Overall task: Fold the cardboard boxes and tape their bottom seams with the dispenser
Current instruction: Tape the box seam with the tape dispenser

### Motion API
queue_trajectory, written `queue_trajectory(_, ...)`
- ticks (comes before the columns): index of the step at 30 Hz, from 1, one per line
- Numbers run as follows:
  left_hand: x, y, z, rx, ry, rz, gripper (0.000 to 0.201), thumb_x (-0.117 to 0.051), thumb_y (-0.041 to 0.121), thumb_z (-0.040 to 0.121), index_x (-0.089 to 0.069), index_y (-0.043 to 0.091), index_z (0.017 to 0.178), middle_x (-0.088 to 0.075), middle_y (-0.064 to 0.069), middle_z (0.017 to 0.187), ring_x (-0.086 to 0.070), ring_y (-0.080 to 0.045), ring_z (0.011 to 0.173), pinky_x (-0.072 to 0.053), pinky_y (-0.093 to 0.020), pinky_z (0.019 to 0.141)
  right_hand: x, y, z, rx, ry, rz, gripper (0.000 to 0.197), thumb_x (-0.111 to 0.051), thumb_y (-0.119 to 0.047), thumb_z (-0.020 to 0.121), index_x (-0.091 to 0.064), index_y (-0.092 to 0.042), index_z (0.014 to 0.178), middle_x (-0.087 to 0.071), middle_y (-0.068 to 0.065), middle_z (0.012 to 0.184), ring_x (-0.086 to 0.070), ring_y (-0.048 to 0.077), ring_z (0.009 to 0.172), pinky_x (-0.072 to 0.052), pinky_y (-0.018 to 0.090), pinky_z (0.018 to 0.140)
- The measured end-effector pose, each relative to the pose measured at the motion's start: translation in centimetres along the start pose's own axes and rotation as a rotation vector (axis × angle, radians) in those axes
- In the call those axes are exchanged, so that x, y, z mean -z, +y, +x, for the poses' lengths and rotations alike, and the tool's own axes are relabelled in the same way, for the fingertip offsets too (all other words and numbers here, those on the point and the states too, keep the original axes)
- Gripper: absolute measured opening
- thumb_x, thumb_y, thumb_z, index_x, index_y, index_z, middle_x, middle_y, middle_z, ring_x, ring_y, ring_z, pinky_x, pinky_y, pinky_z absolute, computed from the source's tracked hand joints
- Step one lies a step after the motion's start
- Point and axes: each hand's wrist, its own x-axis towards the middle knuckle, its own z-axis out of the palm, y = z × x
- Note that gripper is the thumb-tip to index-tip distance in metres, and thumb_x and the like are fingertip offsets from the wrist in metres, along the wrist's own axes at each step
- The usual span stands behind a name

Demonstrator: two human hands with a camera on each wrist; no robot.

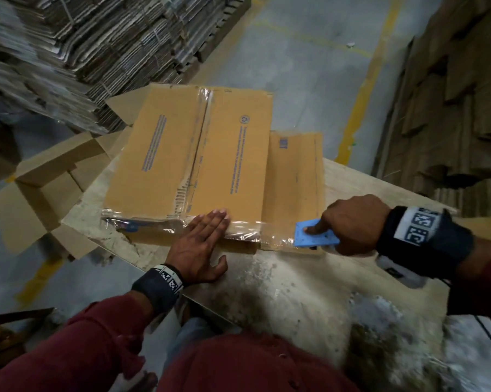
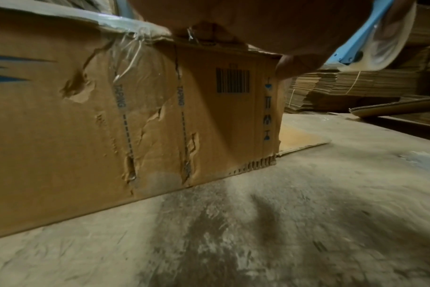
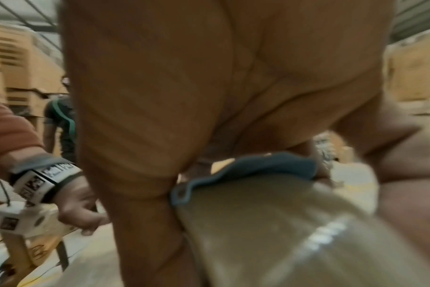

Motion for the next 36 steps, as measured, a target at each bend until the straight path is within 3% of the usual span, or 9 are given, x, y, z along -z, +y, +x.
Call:
queue_trajectory(8, 0.7, 0.1, 0.2, 0.018, -0.072, 0.034, 0.098, -0.062, 0.053, 0.081, -0.03, 0.008, 0.161, -0.024, -0.01, 0.17, -0.022, -0.024, 0.157, -0.025, -0.048, 0.125, -3.3, 0.6, 1.5, 0.043, 0.0, 0.136, 0.063, -0.062, -0.05, 0.092, -0.035, -0.06, 0.148, -0.061, -0.005, 0.128, -0.064, 0.023, 0.104, -0.047, 0.032, 0.07)
queue_trajectory(18, 2.1, 0.6, 0.8, 0.022, -0.135, 0.056, 0.093, -0.052, 0.058, 0.081, -0.037, 0.008, 0.159, -0.033, -0.01, 0.166, -0.034, -0.026, 0.152, -0.023, -0.041, 0.125, -4.2, -3.1, 7.7, 0.152, 0.049, 0.215, 0.066, -0.07, -0.034, 0.087, -0.045, -0.056, 0.144, -0.063, -0.001, 0.125, -0.065, 0.027, 0.107, -0.057, 0.036, 0.082)
queue_trajectory(24, 4.2, 1.1, 2.3, 0.001, -0.219, 0.087, 0.089, -0.049, 0.062, 0.082, -0.048, 0.007, 0.152, -0.044, -0.013, 0.159, -0.046, -0.029, 0.145, -0.042, -0.05, 0.116, -4.1, -3.4, 8.9, 0.105, 0.095, 0.209, 0.062, -0.068, -0.021, 0.091, -0.051, -0.05, 0.143, -0.063, -0.006, 0.127, -0.054, 0.02, 0.085, -0.042, 0.027, 0.063)
queue_trajectory(28, 6.2, 1.5, 5.1, -0.109, -0.209, 0.244, 0.076, -0.048, 0.065, 0.081, -0.065, 0.016, 0.136, -0.069, -0.008, 0.134, -0.066, -0.023, 0.123, -0.037, -0.053, 0.118, -4.2, -3.0, 9.2, 0.109, 0.074, 0.188, 0.059, -0.069, -0.021, 0.092, -0.054, -0.048, 0.142, -0.062, -0.005, 0.125, -0.052, 0.019, 0.085, -0.031, 0.024, 0.05)
queue_trajectory(29, 6.6, 1.5, 6.2, -0.116, -0.188, 0.264, 0.073, -0.048, 0.067, 0.081, -0.068, 0.019, 0.131, -0.075, -0.005, 0.123, -0.07, -0.021, 0.114, -0.036, -0.053, 0.118, -4.6, -3.2, 9.3, 0.116, 0.095, 0.204, 0.05, -0.07, -0.024, 0.092, -0.061, -0.046, 0.136, -0.064, -0.005, 0.118, -0.053, 0.019, 0.082, -0.033, 0.023, 0.052)
queue_trajectory(31, 7.4, 1.8, 8.6, -0.091, -0.202, 0.289, 0.072, -0.044, 0.071, 0.083, -0.068, 0.023, 0.131, -0.078, 0.001, 0.107, -0.074, -0.019, 0.103, -0.033, -0.05, 0.119, -6.0, -3.6, 8.8, 0.025, 0.129, 0.154, 0.009, -0.077, -0.032, 0.083, -0.076, -0.034, 0.092, -0.066, -0.005, 0.083, -0.052, 0.02, 0.063, -0.04, 0.027, 0.064)
queue_trajectory(32, 7.7, 2.0, 9.7, -0.094, -0.227, 0.306, 0.073, -0.042, 0.073, 0.084, -0.066, 0.026, 0.134, -0.078, 0.002, 0.104, -0.074, -0.019, 0.101, -0.031, -0.049, 0.12, -7.3, -3.7, 9.2, -0.007, 0.13, 0.139, 0.015, -0.082, -0.034, 0.074, -0.069, -0.029, 0.07, -0.058, -0.006, 0.065, -0.048, 0.017, 0.054, -0.041, 0.032, 0.068)
queue_trajectory(33, 7.8, 2.1, 10.8, -0.123, -0.245, 0.321, 0.073, -0.042, 0.074, 0.084, -0.063, 0.028, 0.137, -0.078, 0.002, 0.106, -0.073, -0.019, 0.105, -0.028, -0.051, 0.121, -8.2, -3.6, 9.4, -0.008, 0.089, 0.137, 0.021, -0.084, -0.038, 0.068, -0.068, -0.025, 0.065, -0.057, -0.006, 0.059, -0.05, 0.017, 0.05, -0.045, 0.036, 0.07)
queue_trajectory(36, 8.0, 2.8, 12.7, -0.341, -0.305, 0.298, 0.073, -0.049, 0.072, 0.081, -0.062, 0.032, 0.14, -0.067, -0.001, 0.136, -0.055, -0.025, 0.137, -0.021, -0.06, 0.122, -9.4, -3.9, 10.1, 0.031, -0.029, 0.294, 0.036, -0.071, -0.048, 0.09, -0.076, -0.016, 0.106, -0.071, 0.003, 0.095, -0.069, 0.028, 0.084, -0.049, 0.03, 0.068)
